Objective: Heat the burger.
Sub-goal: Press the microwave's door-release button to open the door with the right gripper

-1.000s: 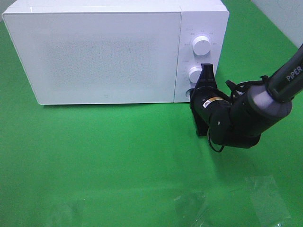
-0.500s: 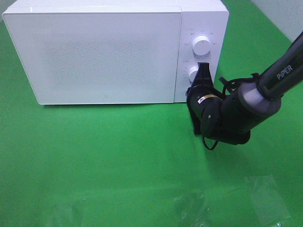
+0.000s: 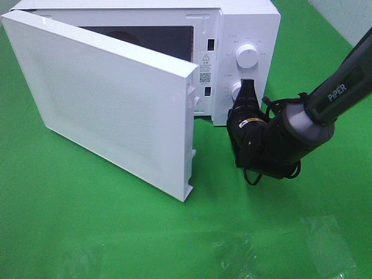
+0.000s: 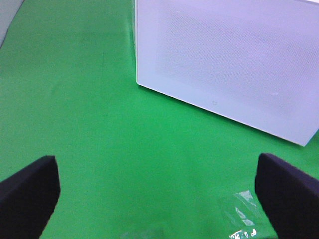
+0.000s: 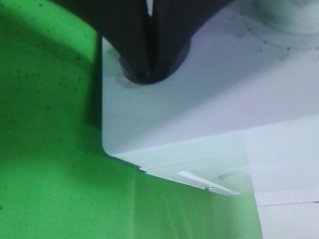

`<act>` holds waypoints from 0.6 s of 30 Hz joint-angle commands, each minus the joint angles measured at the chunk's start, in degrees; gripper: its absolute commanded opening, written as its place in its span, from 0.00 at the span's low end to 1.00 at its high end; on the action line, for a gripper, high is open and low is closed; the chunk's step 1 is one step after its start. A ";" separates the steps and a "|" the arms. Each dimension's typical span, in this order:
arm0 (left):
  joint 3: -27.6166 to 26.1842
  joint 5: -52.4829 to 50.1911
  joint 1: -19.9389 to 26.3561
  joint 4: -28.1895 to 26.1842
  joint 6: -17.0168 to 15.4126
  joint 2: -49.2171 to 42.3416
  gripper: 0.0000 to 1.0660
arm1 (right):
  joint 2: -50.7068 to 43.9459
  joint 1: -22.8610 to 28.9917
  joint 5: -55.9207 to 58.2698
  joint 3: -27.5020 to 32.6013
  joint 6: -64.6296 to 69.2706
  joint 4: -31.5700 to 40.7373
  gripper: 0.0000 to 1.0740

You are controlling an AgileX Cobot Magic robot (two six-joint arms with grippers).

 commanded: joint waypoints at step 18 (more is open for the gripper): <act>0.17 -0.46 0.11 0.11 -0.11 -0.40 0.94 | -2.18 -3.15 -10.08 -2.52 1.72 -4.35 0.00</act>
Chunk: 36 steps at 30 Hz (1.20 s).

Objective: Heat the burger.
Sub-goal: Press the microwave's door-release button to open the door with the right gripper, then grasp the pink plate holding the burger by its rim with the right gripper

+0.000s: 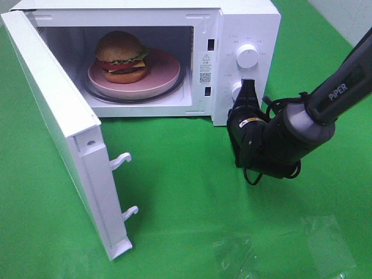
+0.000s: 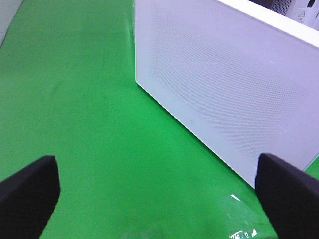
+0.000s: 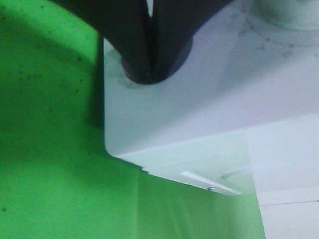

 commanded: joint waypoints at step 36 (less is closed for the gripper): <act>0.17 -0.46 0.11 0.17 -0.11 -0.40 0.94 | -23.26 -3.04 19.42 19.14 1.15 -25.55 0.04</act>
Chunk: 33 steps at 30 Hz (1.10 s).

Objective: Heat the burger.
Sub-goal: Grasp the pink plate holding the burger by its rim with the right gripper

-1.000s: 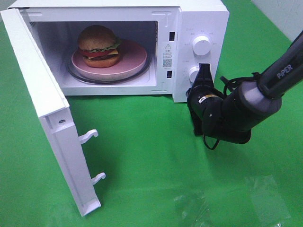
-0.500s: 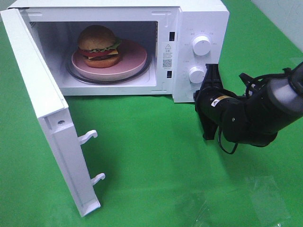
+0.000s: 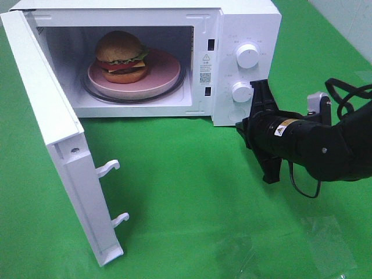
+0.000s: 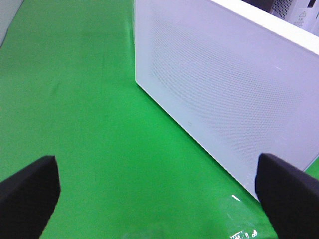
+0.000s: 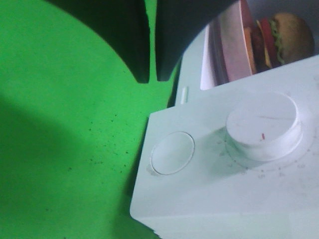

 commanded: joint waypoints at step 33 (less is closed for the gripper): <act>0.17 -0.46 0.11 0.17 -0.11 -0.40 0.94 | -23.43 -0.17 46.93 -1.43 -56.67 -1.60 0.10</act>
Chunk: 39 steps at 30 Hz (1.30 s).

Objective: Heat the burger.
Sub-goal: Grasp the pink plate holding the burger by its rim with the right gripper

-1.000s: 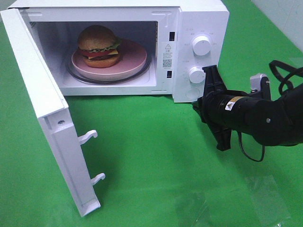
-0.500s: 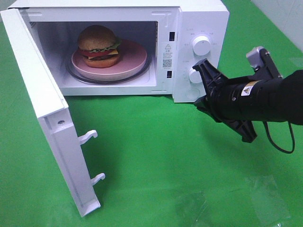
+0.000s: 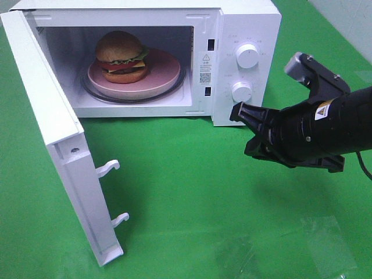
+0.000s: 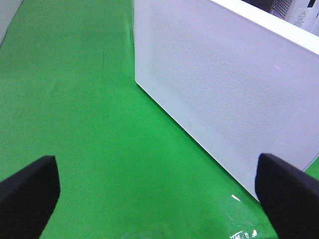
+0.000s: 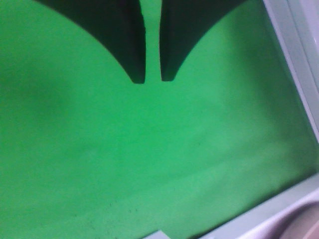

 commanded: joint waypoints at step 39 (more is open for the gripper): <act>0.17 -0.46 0.11 0.17 -0.11 -0.40 0.94 | -0.11 -0.17 35.70 -21.60 -47.15 -22.23 0.14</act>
